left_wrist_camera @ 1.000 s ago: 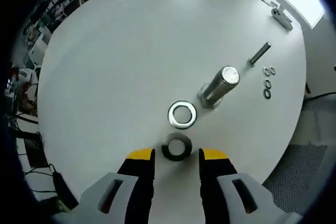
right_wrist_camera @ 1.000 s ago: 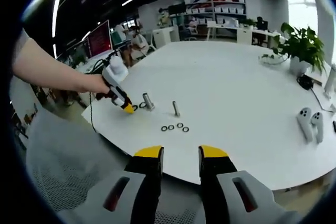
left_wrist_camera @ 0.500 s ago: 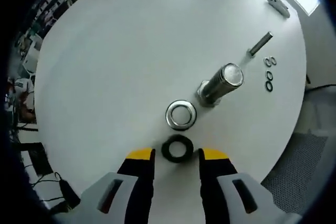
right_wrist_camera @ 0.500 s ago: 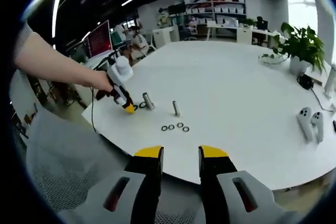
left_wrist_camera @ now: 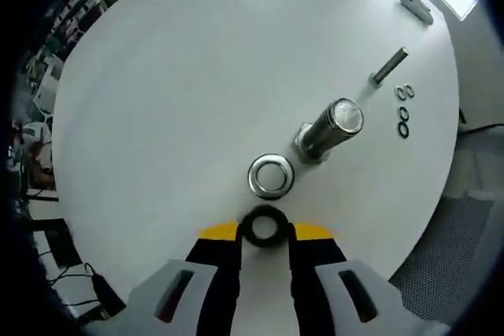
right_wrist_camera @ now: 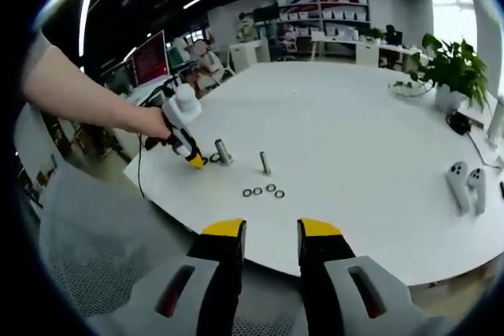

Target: Place the washer onto the threaded stud by aligning its center hole with the stud, sliding it down to the base, and recovering from edge contact or off-axis alignment until the washer reaches the visible bottom stop.

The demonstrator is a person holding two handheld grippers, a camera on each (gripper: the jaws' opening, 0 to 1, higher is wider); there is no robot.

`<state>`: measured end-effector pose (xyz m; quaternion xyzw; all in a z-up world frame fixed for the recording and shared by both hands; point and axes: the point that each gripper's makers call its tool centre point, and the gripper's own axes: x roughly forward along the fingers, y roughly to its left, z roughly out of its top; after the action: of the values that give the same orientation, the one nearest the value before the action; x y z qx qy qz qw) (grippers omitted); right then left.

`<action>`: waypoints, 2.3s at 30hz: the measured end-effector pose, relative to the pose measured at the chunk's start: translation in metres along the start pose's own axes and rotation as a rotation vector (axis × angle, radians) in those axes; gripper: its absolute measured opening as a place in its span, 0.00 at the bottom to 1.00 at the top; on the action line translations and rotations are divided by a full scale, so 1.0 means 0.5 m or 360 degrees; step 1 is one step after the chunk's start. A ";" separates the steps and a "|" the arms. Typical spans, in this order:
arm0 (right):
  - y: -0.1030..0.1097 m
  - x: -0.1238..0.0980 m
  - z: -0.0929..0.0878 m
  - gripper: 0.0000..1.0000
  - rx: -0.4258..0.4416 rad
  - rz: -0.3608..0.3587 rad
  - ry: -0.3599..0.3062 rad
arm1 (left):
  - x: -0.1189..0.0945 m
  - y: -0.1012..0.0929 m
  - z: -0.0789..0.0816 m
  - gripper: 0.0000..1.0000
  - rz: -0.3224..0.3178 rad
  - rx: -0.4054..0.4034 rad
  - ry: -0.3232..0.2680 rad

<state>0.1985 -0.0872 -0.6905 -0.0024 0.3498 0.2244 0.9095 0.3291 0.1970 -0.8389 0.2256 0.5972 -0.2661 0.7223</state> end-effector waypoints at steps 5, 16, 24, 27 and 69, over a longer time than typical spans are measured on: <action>-0.001 -0.001 0.001 0.28 0.0006 -0.0004 -0.0009 | 0.000 -0.001 -0.001 0.21 -0.0006 0.0004 0.0007; -0.004 -0.001 -0.001 0.28 0.0005 -0.0013 0.0001 | -0.001 -0.014 -0.010 0.21 -0.0011 0.0070 0.0114; -0.004 -0.001 0.001 0.28 0.0004 -0.0012 -0.0002 | -0.004 -0.022 -0.021 0.21 -0.0025 0.0076 0.0116; -0.004 0.000 0.000 0.28 0.0004 -0.0011 0.0000 | -0.003 -0.021 -0.021 0.22 -0.0024 0.0067 0.0104; -0.005 -0.001 -0.001 0.26 -0.0008 -0.0018 0.0006 | -0.005 -0.018 -0.014 0.20 0.0010 -0.0031 -0.0010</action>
<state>0.1988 -0.0898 -0.6909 -0.0072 0.3509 0.2202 0.9101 0.3177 0.1947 -0.8376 0.2195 0.5967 -0.2589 0.7271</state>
